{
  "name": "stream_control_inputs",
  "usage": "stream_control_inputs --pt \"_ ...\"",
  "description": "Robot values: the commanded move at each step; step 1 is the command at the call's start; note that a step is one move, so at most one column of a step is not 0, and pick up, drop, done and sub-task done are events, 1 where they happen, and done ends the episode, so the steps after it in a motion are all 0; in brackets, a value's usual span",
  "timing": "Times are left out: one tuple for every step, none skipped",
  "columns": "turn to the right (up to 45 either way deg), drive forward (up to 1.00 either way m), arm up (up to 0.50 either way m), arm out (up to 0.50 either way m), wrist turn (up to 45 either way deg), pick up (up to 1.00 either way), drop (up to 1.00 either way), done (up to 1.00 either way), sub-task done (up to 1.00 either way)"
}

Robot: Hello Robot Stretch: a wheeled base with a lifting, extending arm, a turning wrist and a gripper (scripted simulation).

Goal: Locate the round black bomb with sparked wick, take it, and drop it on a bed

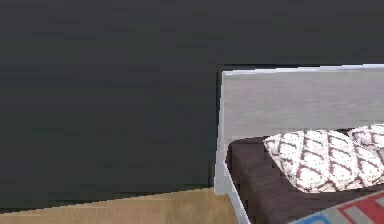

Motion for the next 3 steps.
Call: stream_control_inputs --pt "-12.0 0.0 0.0 0.0 0.0 0.0 0.0 0.0 0.0" --pt "0.0 0.0 0.0 0.48 0.0 0.0 0.0 0.0 0.0" --pt "0.0 0.0 0.0 0.0 45.0 0.0 0.0 0.0 0.0"
